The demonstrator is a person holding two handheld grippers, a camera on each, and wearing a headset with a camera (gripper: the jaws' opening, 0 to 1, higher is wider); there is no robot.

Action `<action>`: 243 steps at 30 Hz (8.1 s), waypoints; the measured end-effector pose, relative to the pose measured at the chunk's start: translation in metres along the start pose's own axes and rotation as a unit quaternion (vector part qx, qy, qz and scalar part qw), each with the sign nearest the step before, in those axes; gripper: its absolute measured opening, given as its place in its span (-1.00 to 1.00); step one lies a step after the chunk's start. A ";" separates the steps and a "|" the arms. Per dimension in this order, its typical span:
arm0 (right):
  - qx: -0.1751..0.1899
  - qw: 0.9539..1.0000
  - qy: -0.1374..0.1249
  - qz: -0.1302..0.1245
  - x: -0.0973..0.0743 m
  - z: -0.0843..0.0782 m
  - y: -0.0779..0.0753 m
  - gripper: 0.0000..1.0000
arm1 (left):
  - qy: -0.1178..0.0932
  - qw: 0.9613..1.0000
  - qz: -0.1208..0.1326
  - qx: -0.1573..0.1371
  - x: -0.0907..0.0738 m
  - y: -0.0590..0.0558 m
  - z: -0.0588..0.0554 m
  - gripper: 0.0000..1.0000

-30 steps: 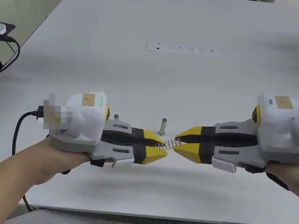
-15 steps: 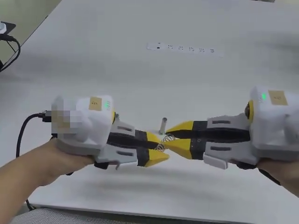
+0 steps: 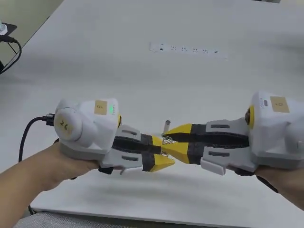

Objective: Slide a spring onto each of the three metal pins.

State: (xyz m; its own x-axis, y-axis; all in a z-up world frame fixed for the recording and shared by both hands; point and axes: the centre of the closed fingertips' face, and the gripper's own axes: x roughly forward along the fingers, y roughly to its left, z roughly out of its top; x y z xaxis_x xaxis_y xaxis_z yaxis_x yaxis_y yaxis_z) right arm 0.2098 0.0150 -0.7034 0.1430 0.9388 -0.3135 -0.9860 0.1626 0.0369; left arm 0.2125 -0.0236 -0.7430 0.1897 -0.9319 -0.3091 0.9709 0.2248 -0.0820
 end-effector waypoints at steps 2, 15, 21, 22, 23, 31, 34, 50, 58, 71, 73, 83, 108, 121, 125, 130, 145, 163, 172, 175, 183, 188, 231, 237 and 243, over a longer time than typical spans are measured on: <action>-0.003 1.000 0.000 0.000 0.000 0.001 0.000 -0.86 | 0.002 1.000 0.000 0.004 0.000 0.001 0.001 -0.97; -0.055 0.998 -0.003 0.007 0.000 0.007 -0.002 -0.87 | -0.003 1.000 0.007 0.011 -0.003 0.009 0.005 -0.97; -0.066 0.998 -0.004 0.002 0.000 0.006 -0.003 -0.87 | 0.001 1.000 0.009 0.006 -0.004 0.010 0.002 -0.96; -0.069 0.998 -0.004 0.002 0.000 0.006 -0.003 -0.87 | 0.001 1.000 0.009 0.006 -0.004 0.009 0.002 -0.96; -0.071 0.997 -0.003 0.002 0.000 0.006 -0.003 -0.87 | 0.001 1.000 0.010 0.005 -0.004 0.009 0.002 -0.96; -0.083 0.997 -0.003 0.000 0.000 0.010 -0.005 -0.87 | -0.008 1.000 0.014 -0.014 -0.004 0.009 0.006 -0.94; -0.085 0.996 -0.003 -0.002 0.000 0.011 -0.005 -0.87 | -0.010 1.000 0.016 -0.016 -0.005 0.010 0.006 -0.90; -0.084 0.996 0.003 -0.008 0.001 0.013 -0.012 -0.87 | 0.007 0.999 0.037 -0.024 -0.010 0.013 -0.003 -0.48; -0.081 0.997 0.007 -0.011 0.002 0.011 -0.014 -0.87 | 0.005 0.998 0.061 -0.027 -0.025 0.022 -0.004 -0.35; -0.081 0.996 0.013 -0.020 0.001 0.008 -0.020 -0.87 | 0.006 0.991 0.127 -0.044 -0.062 0.043 -0.019 -0.01; -0.080 0.996 0.014 -0.024 0.000 0.008 -0.022 -0.87 | 0.007 0.989 0.140 -0.047 -0.069 0.047 -0.022 0.05; -0.079 0.996 0.020 -0.031 -0.001 0.003 -0.025 -0.87 | 0.004 0.977 0.201 -0.063 -0.100 0.065 -0.033 0.47; -0.069 0.993 0.035 -0.094 -0.001 -0.003 -0.071 -0.87 | 0.030 0.969 0.221 -0.107 -0.115 0.064 -0.060 0.96; -0.040 0.991 0.026 -0.125 0.009 -0.004 -0.098 -0.87 | 0.029 0.967 0.227 -0.117 -0.120 0.063 -0.063 0.96; -0.021 0.991 0.032 -0.130 0.011 -0.012 -0.107 -0.87 | 0.028 0.966 0.228 -0.118 -0.121 0.064 -0.063 0.96; -0.007 0.990 0.030 -0.137 0.013 -0.014 -0.113 -0.87 | 0.028 0.965 0.230 -0.121 -0.120 0.065 -0.066 0.96; 0.002 0.990 0.042 -0.137 0.019 -0.025 -0.114 -0.87 | 0.025 0.963 0.235 -0.126 -0.124 0.065 -0.067 0.96; 0.012 0.989 0.047 -0.139 0.022 -0.033 -0.118 -0.87 | 0.023 0.963 0.236 -0.125 -0.124 0.067 -0.064 0.95; 0.016 0.989 0.050 -0.139 0.023 -0.038 -0.117 -0.87 | 0.022 0.963 0.237 -0.123 -0.124 0.069 -0.063 0.94; 0.017 0.989 0.052 -0.139 0.023 -0.039 -0.117 -0.87 | 0.022 0.963 0.237 -0.123 -0.124 0.068 -0.063 0.95; 0.021 0.988 0.061 -0.139 0.025 -0.048 -0.117 -0.87 | 0.021 0.963 0.239 -0.124 -0.126 0.069 -0.063 0.94; 0.025 0.988 0.069 -0.136 0.027 -0.054 -0.118 -0.87 | 0.021 0.963 0.240 -0.124 -0.126 0.069 -0.063 0.93; 0.047 0.983 0.125 -0.125 0.039 -0.084 -0.115 -0.69 | 0.021 0.963 0.241 -0.121 -0.129 0.069 -0.059 0.87; 0.057 0.985 0.109 -0.119 0.036 -0.074 -0.111 -0.59 | 0.022 0.962 0.242 -0.121 -0.130 0.070 -0.060 0.87; 0.065 0.986 0.098 -0.117 0.034 -0.071 -0.108 -0.46 | 0.021 0.962 0.243 -0.119 -0.130 0.071 -0.057 0.88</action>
State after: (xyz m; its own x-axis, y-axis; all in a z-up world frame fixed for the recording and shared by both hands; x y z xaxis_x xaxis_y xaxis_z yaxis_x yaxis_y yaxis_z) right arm 0.3155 0.0083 -0.7851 0.3331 0.7962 -0.5051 -0.9071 0.4168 0.0588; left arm 0.2480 0.1298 -0.7631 0.6029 -0.6886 -0.4030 0.7069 0.6952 -0.1302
